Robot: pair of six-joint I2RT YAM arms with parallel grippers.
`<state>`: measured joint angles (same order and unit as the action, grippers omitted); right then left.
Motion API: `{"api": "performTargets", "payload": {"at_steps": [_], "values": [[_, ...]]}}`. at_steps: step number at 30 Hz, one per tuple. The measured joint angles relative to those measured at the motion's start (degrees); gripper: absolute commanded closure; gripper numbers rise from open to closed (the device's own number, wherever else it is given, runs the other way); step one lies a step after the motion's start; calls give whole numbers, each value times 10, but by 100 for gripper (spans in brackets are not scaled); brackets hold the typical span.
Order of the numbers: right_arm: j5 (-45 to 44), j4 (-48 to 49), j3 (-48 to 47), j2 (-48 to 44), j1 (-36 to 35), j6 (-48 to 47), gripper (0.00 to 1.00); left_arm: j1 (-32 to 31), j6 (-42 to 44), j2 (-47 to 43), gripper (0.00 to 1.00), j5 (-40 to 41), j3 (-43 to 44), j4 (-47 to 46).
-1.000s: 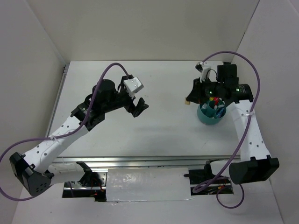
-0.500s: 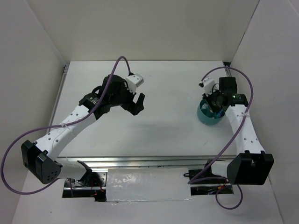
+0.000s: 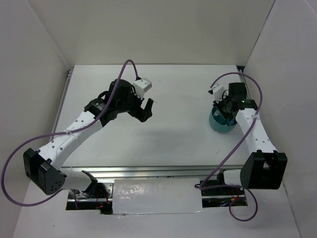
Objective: Sort the stationery into containers
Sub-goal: Place the stationery in the storage box, then reset both arms
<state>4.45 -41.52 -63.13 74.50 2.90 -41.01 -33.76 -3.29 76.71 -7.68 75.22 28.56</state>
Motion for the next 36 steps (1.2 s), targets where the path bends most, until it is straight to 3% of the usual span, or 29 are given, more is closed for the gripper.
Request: {"api": "performTargets", "payload": {"at_steps": [7,13,20,31,36], "values": [[-10,21,26,1,-15,-5,95,1,0,2,1,0,0,3],[-22,35,47,2,-18,-11,84,2,0,5,1,2,0,3],[-28,46,47,3,-19,-17,53,5,0,12,1,8,0,7],[5,-5,-10,-24,-50,17,51,84,-18,20,1,-23,0,27],[85,10,-36,-145,-23,103,21,130,-26,-1,1,9,-17,30]]}}
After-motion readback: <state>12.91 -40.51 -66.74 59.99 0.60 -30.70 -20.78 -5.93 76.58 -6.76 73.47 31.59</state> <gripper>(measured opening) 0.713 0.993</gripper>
